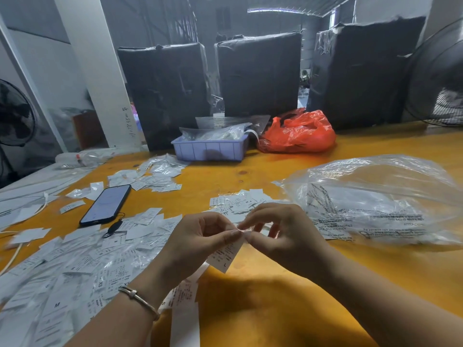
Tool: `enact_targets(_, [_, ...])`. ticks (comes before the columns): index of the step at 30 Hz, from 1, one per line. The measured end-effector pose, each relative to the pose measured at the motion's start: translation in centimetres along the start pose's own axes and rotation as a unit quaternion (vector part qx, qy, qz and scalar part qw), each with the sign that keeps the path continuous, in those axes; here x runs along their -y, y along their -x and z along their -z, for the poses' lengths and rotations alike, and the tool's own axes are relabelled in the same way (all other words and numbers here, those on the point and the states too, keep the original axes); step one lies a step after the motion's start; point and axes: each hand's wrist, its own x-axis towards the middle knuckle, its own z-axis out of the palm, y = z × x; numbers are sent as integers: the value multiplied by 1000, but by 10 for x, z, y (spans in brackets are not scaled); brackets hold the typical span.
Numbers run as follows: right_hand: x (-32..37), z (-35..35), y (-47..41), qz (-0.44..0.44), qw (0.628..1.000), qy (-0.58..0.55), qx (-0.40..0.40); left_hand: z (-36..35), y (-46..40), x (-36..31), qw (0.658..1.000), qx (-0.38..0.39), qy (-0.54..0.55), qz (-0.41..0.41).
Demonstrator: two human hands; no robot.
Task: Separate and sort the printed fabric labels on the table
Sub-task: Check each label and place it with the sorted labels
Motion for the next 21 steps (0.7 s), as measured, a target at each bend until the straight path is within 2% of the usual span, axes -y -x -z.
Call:
enact_targets(2, [-2,4,-1,-2,999,25,-38,1,0,0,1000,-5,12,1])
enact_targets(4, [-9,13,-5,-23,986,141,-89,4,1,0,1000,-17,0,9])
enact_targets(6, [-20,30,-11,-91,946,293,-104,9,1,1,998,-33,-44,23])
enact_targets(8, [-35,47,-17,-169,907,374,-92,15,-1,2,994,-51,-86,34])
enact_targets(11, [-54,65,-17,-243,867,424,-93,24,-3,8,985,-96,-136,46])
enact_targets(14, [-72,77,-14,-299,835,451,-95,32,-7,18,961,-143,-227,69])
enact_targets(17, [-88,84,-14,-369,799,473,-43,40,-9,26,935,-155,-295,122])
enact_targets(19, [-94,85,-15,-397,790,467,-31,43,-10,29,922,-150,-326,145])
enact_targets(21, [-98,85,-15,-387,790,474,-40,44,-11,29,913,-138,-350,157])
